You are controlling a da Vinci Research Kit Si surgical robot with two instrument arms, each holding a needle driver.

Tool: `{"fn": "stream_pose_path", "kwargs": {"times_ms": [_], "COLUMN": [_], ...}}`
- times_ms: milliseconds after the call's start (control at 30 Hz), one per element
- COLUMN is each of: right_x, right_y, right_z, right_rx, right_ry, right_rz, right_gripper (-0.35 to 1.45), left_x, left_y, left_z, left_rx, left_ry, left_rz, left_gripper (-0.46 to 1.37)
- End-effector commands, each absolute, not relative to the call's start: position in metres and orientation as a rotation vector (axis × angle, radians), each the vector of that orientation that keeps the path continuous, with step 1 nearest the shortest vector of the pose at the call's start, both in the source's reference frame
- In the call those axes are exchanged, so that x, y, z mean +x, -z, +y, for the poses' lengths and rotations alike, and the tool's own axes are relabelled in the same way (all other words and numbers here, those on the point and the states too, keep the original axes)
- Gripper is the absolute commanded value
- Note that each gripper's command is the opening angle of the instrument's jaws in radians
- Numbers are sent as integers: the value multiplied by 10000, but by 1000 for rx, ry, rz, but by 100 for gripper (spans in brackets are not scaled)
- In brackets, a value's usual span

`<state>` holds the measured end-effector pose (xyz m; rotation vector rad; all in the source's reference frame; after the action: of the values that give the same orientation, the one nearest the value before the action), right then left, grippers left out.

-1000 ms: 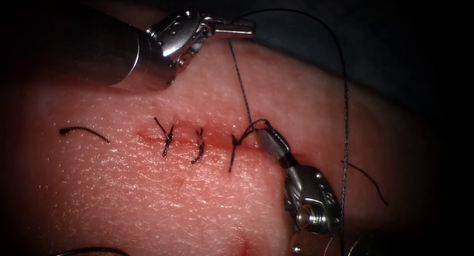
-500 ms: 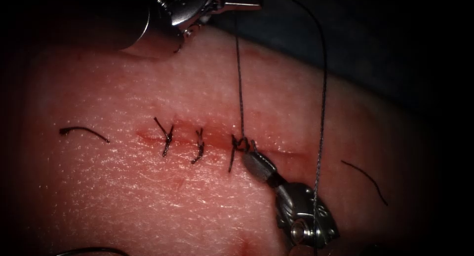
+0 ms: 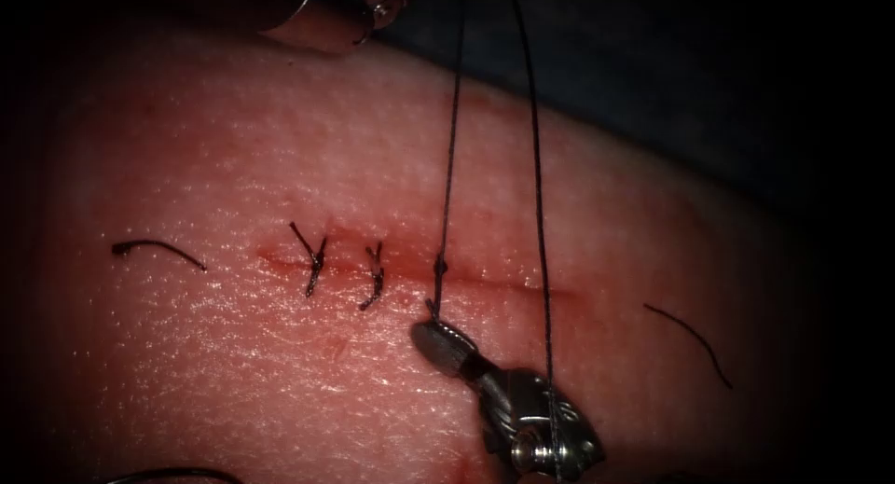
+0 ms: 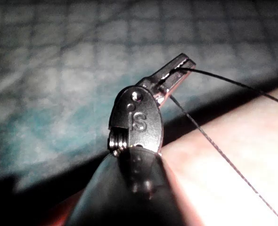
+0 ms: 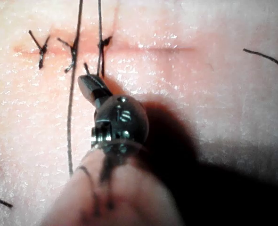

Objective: Wound Closure
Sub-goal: Tighten the knot by pulling up with the left tool and down with the right tool.

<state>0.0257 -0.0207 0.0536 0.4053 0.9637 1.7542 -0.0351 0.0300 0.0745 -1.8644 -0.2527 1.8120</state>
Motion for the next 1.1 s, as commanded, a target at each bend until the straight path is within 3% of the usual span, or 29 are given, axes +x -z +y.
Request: {"fn": "stream_pose_path", "kwargs": {"times_ms": [33,500,1100], "right_x": [257,268,273], "right_y": [-537,-552,-552], "right_z": [-208,-238,-237], "right_rx": [401,417,424], "right_ry": [-1755,-1763,-1772], "right_rz": [951,860,868], "right_gripper": [-35,-35,-35], "left_x": [-350,-345,-341], "left_y": [-747,-771,-780], "left_z": [301,304,296], "left_rx": [-1856,-1771,-1734], "left_ry": [-1830,-2004,-2013], "left_rz": [-246,-132,-86], "left_gripper": [-35,-35,-35]}}
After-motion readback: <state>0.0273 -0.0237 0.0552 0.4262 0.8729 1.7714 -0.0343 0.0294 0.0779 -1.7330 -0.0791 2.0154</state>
